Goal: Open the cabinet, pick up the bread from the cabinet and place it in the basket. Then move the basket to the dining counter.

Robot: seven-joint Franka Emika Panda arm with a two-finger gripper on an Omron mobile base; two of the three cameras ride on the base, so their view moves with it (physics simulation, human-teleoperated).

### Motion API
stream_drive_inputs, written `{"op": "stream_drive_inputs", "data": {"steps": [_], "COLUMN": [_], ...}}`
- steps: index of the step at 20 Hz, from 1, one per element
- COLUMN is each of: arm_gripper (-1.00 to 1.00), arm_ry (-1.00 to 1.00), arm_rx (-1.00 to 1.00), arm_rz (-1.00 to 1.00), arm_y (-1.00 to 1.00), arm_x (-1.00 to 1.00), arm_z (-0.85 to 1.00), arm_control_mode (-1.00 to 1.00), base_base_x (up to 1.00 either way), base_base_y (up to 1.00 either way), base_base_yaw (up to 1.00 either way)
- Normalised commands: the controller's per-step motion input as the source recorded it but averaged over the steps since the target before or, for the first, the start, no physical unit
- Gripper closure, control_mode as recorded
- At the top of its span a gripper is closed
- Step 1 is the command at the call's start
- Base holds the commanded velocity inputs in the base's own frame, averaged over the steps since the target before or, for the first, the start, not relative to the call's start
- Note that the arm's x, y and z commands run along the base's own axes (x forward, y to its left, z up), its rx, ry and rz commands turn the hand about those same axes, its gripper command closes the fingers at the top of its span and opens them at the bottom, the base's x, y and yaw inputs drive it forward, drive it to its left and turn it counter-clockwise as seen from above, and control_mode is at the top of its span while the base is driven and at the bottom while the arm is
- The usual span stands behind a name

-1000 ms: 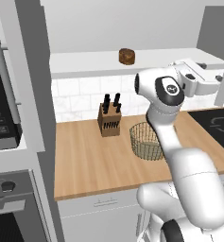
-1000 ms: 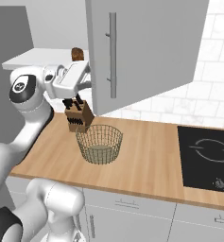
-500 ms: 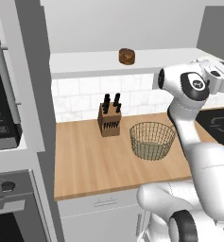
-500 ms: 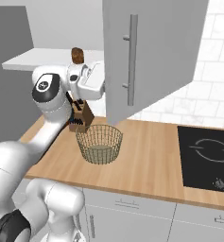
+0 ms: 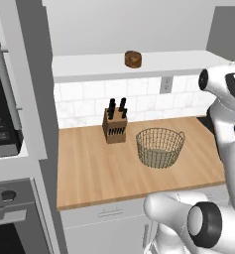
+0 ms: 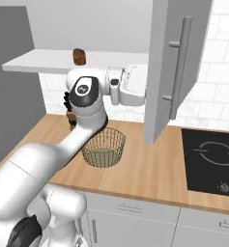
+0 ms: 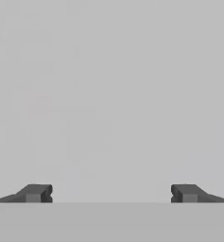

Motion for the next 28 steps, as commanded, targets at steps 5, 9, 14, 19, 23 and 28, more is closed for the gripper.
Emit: {"op": "stream_drive_inputs", "data": {"steps": [5,9,14,19,23,28], "arm_gripper": [-1.0,-1.0,-1.0,-1.0,-1.0,-1.0], "arm_ry": [0.0,0.01,0.0,0.0,0.0,0.0], "arm_rx": [0.01,0.0,0.0,0.0,0.0,0.0], "arm_rz": [0.07,0.08,0.08,0.07,0.0,0.02], "arm_y": [-0.63,-0.42,-0.46,-0.35,0.0,0.07], "arm_x": [0.15,0.21,0.15,0.08,0.0,-0.1], "arm_z": [0.0,0.0,0.0,0.0,0.0,-0.02], "arm_control_mode": [-1.0,-1.0,-1.0,-1.0,-1.0,-1.0], "base_base_x": [0.0,0.0,0.0,0.0,0.0,0.0], "base_base_y": [0.0,0.0,0.0,0.0,0.0,0.0], "base_base_yaw": [0.0,0.0,0.0,0.0,0.0,0.0]}}
